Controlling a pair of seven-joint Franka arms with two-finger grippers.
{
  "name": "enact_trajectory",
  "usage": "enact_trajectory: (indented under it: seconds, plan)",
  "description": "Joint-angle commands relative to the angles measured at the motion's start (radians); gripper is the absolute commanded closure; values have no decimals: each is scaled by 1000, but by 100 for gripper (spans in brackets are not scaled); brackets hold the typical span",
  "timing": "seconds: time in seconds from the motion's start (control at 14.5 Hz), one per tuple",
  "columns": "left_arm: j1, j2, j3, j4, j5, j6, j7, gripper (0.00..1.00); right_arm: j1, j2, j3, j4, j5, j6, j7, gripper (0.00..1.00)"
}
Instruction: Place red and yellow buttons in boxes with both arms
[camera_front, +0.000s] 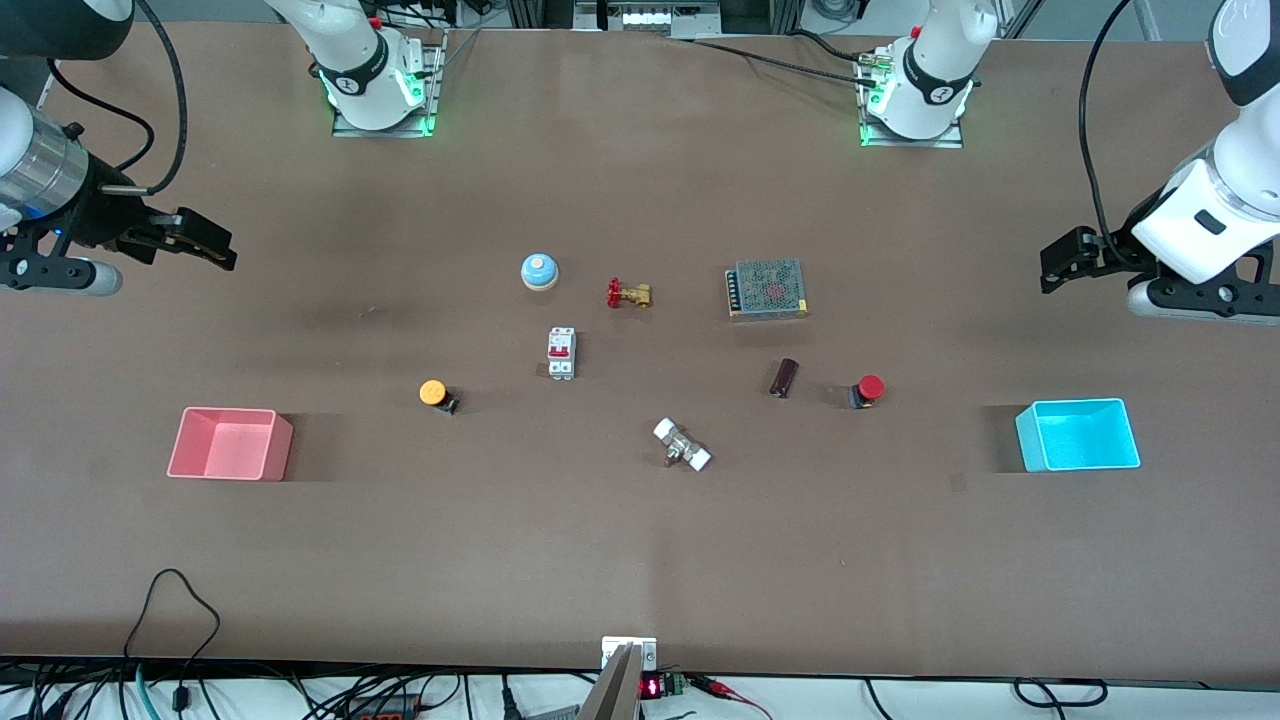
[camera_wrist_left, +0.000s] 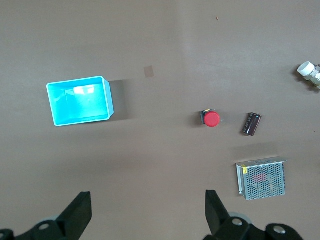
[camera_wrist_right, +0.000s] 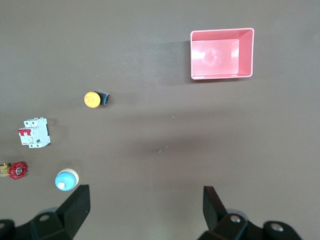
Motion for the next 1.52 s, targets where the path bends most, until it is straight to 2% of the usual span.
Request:
enact_trajectory:
  seconds: [0.0, 0.48, 0.76, 1.17, 1.45]
  plan:
    - [2, 9, -4, 28, -20, -24, -4, 0, -6, 10, 4, 28, -12, -27, -4, 0]
    - [2, 9, -4, 28, -20, -24, -6, 0, -3, 34, 6, 30, -11, -23, -4, 0]
    - [2, 9, -4, 28, -20, -24, -6, 0, 3, 106, 10, 30, 6, 2, -2, 0]
    - [2, 9, -4, 28, -20, -24, -6, 0, 37, 195, 15, 13, 5, 117, 30, 0]
    - [2, 9, -4, 28, -20, -25, -12, 0, 78, 255, 15, -48, 3, 267, 154, 0]
